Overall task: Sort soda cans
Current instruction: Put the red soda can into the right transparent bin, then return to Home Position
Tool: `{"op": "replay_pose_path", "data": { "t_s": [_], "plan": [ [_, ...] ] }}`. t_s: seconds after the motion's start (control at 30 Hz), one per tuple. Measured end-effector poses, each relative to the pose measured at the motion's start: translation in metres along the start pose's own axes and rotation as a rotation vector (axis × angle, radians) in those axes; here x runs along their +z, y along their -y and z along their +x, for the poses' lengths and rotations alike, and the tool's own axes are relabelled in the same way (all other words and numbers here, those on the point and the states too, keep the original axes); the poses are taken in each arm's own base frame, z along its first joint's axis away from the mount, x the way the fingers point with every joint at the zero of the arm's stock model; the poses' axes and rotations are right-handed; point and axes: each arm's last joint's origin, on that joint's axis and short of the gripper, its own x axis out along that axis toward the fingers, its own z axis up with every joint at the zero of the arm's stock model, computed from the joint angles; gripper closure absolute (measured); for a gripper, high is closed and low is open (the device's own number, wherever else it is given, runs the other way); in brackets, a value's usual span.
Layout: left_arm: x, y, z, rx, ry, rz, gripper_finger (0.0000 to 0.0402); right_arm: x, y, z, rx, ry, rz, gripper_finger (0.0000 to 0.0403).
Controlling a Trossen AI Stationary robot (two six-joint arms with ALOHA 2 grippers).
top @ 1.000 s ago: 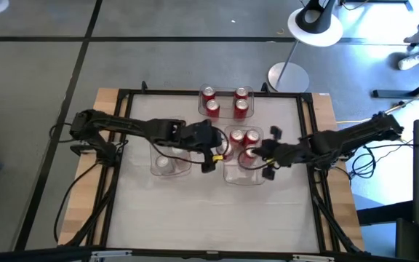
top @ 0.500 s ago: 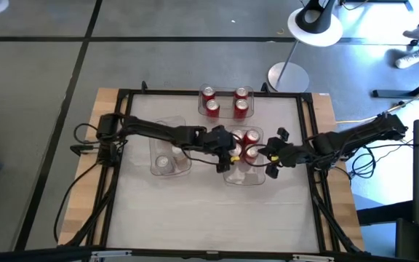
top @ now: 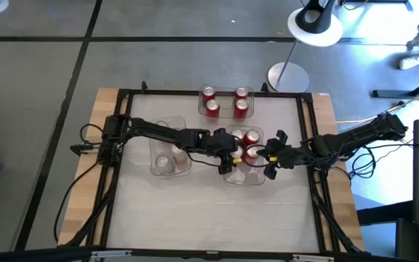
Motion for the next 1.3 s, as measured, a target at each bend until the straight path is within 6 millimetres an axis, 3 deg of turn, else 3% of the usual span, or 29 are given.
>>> {"op": "replay_pose_path", "data": {
  "t_s": [0.2,0.33,0.53,0.73,1.0,1.17,1.3],
  "plan": [
    [0.0,-0.001,0.0,0.005,0.002,-0.032,0.0057,0.001,-0.001,0.0,0.014,0.003,0.006,0.0389],
    [0.003,-0.001,-0.005,0.004,0.003,-0.025,0.005,0.001,-0.001,0.0,0.019,0.001,0.006,0.0345],
    [0.022,-0.005,-0.046,0.001,0.02,-0.001,0.0052,0.016,-0.002,-0.015,0.056,-0.019,0.0,0.0255],
    [0.027,-0.009,-0.098,-0.001,-0.017,-0.019,0.0051,0.031,-0.003,-0.027,0.09,-0.004,-0.006,0.0221],
    [-0.004,0.003,-0.112,0.036,-0.259,-0.092,0.0066,0.023,-0.004,-0.014,-0.013,-0.009,-0.027,0.0219],
    [-0.036,0.006,-0.095,0.061,-0.345,-0.119,0.0074,0.025,-0.009,-0.007,-0.026,0.003,-0.062,0.0219],
    [-0.046,-0.001,-0.086,0.075,-0.326,-0.15,0.0076,0.025,-0.011,-0.002,-0.028,0.003,-0.097,0.0219]
  ]
}}
